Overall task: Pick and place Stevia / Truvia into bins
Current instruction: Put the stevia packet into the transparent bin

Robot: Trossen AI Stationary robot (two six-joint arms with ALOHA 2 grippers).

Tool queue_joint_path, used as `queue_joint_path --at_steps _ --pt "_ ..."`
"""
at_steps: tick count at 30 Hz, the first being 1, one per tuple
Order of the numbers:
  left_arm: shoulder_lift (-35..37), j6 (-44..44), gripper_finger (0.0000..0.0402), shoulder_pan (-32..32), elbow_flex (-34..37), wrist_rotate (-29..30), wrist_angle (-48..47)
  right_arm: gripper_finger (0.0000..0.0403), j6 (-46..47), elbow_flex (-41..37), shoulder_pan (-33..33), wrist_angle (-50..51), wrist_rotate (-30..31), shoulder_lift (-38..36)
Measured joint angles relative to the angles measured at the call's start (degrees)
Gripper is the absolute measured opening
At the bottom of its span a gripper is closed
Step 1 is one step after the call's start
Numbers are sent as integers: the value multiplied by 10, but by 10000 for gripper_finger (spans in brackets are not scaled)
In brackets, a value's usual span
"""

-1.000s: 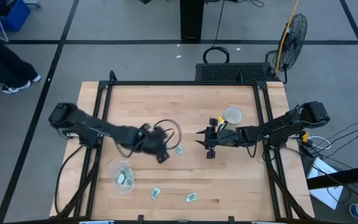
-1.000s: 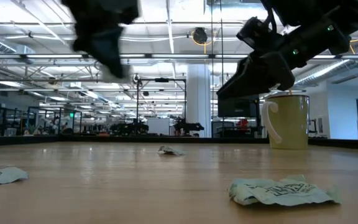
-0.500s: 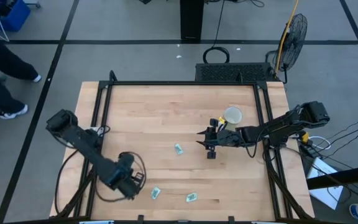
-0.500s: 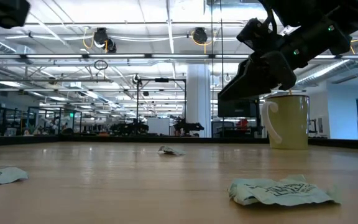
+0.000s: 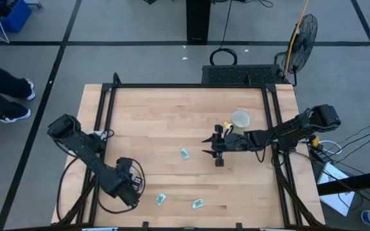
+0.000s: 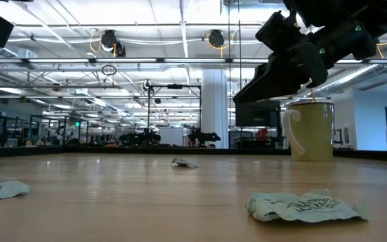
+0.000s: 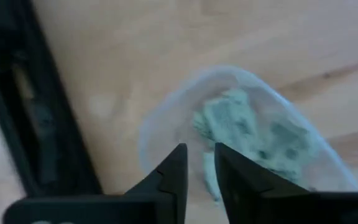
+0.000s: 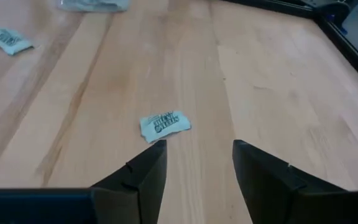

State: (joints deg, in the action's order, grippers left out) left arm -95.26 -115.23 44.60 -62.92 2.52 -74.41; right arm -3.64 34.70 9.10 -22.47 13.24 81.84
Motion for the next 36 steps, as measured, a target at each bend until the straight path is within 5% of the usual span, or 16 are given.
queue_joint_path --at_steps 8,19,27,36 --pt "31 16 104 -39 -23 25 -85 178 0 1 -11 -126 -76 61" --pt "105 145 68 -111 -94 402 -102 178 12 97 -21 -136 -108 239" --pt "111 209 56 -146 -94 383 -70 142 15 147 -24 -62 -91 298" --pt "110 281 56 -150 -90 390 -29 8 -1 147 -30 -57 -75 297"
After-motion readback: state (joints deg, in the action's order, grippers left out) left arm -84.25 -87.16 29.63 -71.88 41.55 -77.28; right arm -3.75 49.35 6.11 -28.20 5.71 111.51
